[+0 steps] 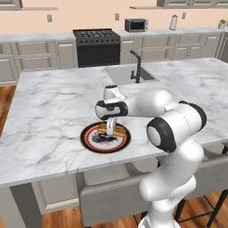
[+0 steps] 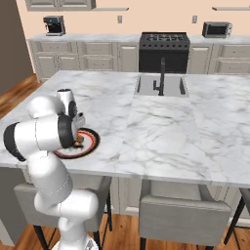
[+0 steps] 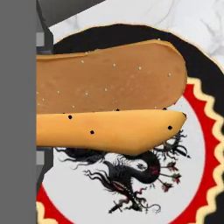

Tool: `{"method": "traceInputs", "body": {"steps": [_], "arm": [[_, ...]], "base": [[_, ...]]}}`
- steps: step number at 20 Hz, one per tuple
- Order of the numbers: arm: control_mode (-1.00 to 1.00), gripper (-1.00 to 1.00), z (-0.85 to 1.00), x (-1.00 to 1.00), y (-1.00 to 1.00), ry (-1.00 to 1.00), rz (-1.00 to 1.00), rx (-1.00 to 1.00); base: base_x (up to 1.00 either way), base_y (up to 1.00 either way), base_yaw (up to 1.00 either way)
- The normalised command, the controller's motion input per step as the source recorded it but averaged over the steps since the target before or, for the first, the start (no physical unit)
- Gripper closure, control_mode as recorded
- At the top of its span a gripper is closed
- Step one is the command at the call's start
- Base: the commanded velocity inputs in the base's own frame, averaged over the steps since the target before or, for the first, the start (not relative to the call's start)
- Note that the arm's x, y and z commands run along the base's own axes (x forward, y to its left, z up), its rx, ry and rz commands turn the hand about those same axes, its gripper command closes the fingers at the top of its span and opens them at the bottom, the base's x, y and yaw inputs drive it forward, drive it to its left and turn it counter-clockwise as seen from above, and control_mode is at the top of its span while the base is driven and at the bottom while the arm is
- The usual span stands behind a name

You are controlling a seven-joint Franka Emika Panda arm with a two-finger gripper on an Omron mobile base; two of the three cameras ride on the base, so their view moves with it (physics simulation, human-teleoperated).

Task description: Move the hot dog bun to the plate on the dining table and place the condiment next to that plate. Then navigate to the fridge and take the sausage and place it on the plate as well.

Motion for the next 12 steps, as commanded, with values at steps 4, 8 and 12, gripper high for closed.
{"method": "traceInputs", "body": {"steps": [4,8,12], "arm": [[-1.00,1.00,-0.58,0.40,0.00,0.00,0.06,0.00],[-1.00,1.00,-0.48,0.21,0.01,0.00,0.04,0.00],[-1.00,-1.00,-0.38,0.05,0.06,0.00,0.00,0.00]], "base": [[0.00,0.00,0.00],[0.00,0.00,0.00],[0.00,0.00,0.00]]}}
